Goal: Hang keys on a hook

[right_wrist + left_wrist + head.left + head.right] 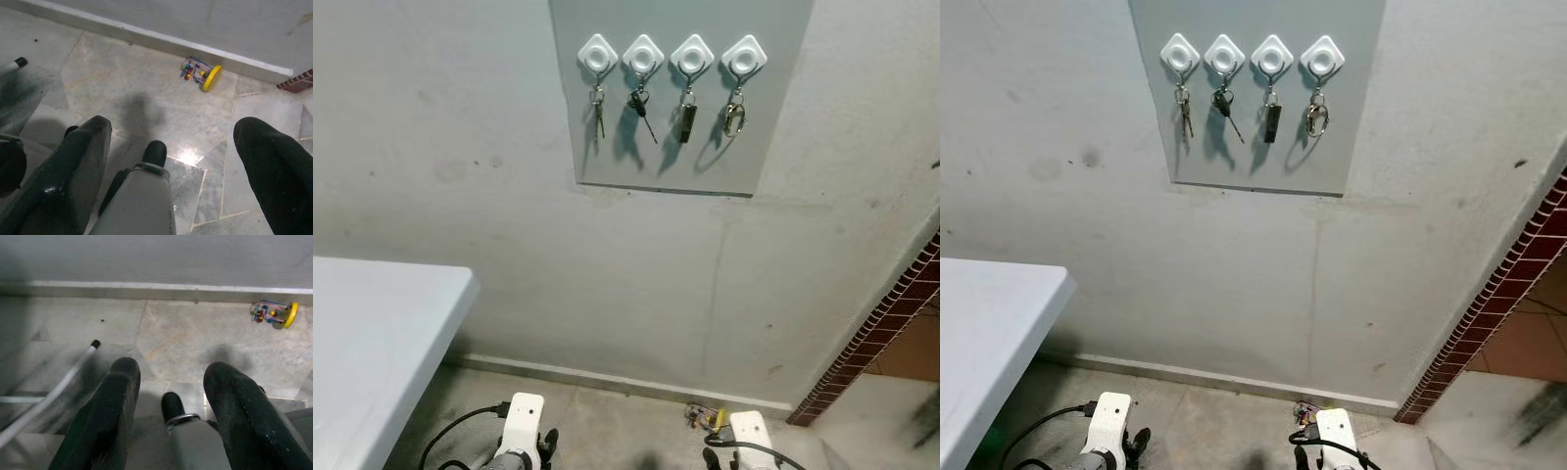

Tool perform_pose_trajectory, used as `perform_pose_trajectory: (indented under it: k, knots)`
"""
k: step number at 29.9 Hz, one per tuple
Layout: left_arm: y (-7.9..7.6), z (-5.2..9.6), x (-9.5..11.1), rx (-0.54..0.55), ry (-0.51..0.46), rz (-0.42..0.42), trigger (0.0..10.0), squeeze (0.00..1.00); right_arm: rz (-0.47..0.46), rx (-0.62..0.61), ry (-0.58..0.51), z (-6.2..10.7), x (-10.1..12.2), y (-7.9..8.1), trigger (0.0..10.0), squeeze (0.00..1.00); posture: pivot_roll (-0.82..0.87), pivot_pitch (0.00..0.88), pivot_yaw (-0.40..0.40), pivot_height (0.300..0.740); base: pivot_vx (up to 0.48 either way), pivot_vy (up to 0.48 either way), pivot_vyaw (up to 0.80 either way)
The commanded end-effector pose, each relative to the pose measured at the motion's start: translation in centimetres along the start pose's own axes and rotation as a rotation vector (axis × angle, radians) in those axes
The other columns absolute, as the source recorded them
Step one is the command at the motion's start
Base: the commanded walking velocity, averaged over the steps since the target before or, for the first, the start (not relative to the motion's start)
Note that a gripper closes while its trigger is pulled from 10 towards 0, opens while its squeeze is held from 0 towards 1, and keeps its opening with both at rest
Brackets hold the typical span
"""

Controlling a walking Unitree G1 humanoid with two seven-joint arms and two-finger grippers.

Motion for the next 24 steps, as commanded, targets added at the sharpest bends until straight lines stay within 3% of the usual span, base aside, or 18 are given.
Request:
perform_pose_trajectory:
  k: [1, 9, 15, 21, 24]
  knots:
    - [0.3, 0.1, -0.4, 0.003, 0.012, -0.015, 10.0, 0.0, -0.002, -0.001, 0.007, 0.0, -0.2, 0.3, 10.0, 0.0, -0.09, 0.0, 0.1, 0.74, 0.0, 0.0, 0.0]
    - [0.9, 0.1, 0.1, 0.041, -0.005, 0.034, 10.0, 0.0, 0.018, 0.014, 0.027, 0.0, -0.4, 0.3, 10.0, 0.0, -0.04, 0.0, 0.036, 0.74, 0.0, 0.0, 0.0]
    - [1.1, 0.3, -0.8, 0.059, 0.018, 0.078, 10.0, 0.0, -0.041, 0.004, 0.042, 0.0, -0.6, 0.2, 10.0, 0.0, -0.04, 0.0, 0.035, 0.74, 0.0, 0.0, 0.0]
    - [0.5, 0.4, -1.6, 0.039, 0.046, 0.054, 10.0, 0.0, 0.01, 0.024, 0.043, -0.1, -0.5, 0.7, 10.0, 0.0, -0.05, 0.0, 0.042, 0.74, 0.0, 0.0, 0.0]
    - [0.2, 0.3, -1.2, 0.035, 0.04, 0.063, 10.0, 0.0, -0.012, 0.01, 0.046, 0.0, -0.7, 0.4, 10.0, 0.0, -0.06, 0.0, 0.037, 0.74, 0.0, 0.0, 0.0]
Point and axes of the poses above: a point about 5 cm out from each wrist's last joint towards the gripper, its own z axis pointing back from the gripper into the wrist, its own x axis along the axis of the wrist's last joint, y = z × x, the point moved 4 cm from there along -z, pointing out of the wrist towards the gripper, and after that the axes turned 6 degrees about -z, right-handed, at the moved point
